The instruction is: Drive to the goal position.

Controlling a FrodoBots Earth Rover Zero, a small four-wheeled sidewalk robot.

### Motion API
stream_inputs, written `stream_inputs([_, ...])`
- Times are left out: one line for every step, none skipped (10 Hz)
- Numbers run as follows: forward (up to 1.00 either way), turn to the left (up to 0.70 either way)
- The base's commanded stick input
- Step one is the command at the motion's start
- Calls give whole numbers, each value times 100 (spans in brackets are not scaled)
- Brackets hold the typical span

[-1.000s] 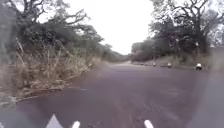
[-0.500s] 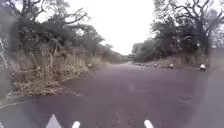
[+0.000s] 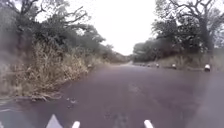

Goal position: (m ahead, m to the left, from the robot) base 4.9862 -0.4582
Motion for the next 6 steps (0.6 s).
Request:
stream_inputs([70, 0])
stream_inputs([70, 0])
stream_inputs([70, 0])
stream_inputs([70, 0])
stream_inputs([70, 0])
stream_inputs([70, 0])
